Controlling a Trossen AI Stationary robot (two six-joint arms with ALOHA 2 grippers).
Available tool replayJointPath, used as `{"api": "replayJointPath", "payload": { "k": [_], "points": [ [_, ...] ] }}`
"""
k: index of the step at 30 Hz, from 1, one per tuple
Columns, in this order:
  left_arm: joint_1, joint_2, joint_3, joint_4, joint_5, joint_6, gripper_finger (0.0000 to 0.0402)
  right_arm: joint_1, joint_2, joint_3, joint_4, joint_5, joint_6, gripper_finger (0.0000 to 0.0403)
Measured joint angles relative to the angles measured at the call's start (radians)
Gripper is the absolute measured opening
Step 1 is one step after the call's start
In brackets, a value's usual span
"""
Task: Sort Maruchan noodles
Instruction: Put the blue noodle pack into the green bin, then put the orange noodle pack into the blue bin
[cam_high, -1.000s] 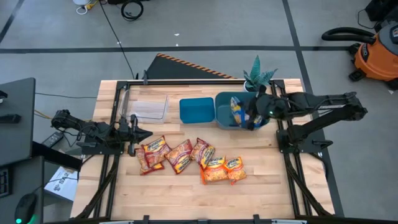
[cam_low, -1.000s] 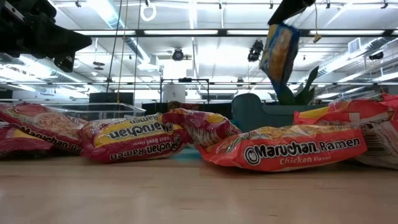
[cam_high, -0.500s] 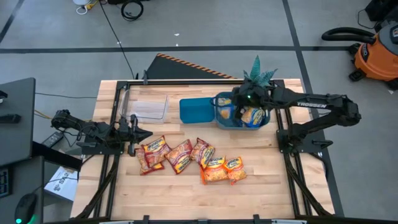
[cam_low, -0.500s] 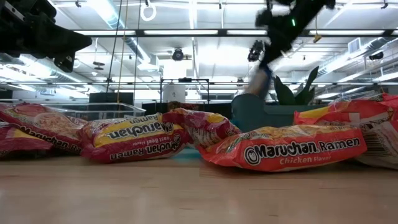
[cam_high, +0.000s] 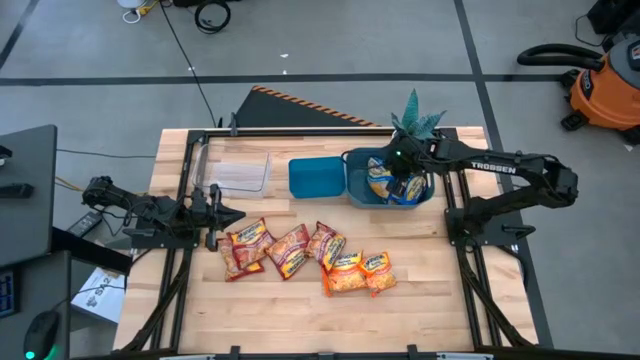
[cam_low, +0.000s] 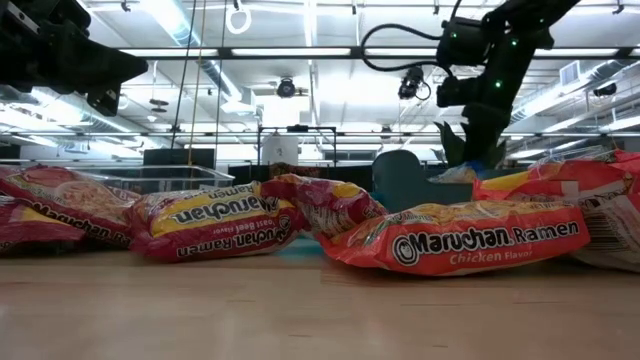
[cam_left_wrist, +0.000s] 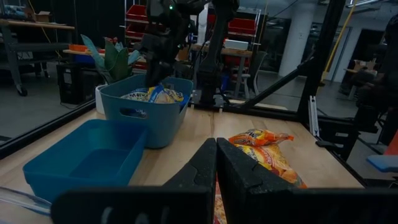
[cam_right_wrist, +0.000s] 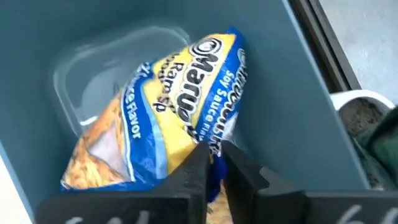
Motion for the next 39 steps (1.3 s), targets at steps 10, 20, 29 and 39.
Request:
{"api": "replayJointPath", "payload": {
  "k": [10,20,29,39],
  "points": [
    [0.000,0.000,0.000,0.000,0.000,0.000,0.0016,-0.039,-0.003,0.145,-0.292,0.035,0.038,0.0122],
    [0.000,0.000,0.000,0.000,0.000,0.000,0.0016,0.051,-0.045,0.194,-0.170,-0.060,0.045,0.0124],
    [0.000,0.000,0.000,0.000,0.000,0.000,0.0016,0.196,-0.043,0.064,0.033,-0.140,0.042,0.0124],
    [0.000,0.000,0.000,0.000,0.000,0.000,0.0016,0.352,0.066,-0.001,0.129,-0.008,0.027,0.0164]
  ]
}}
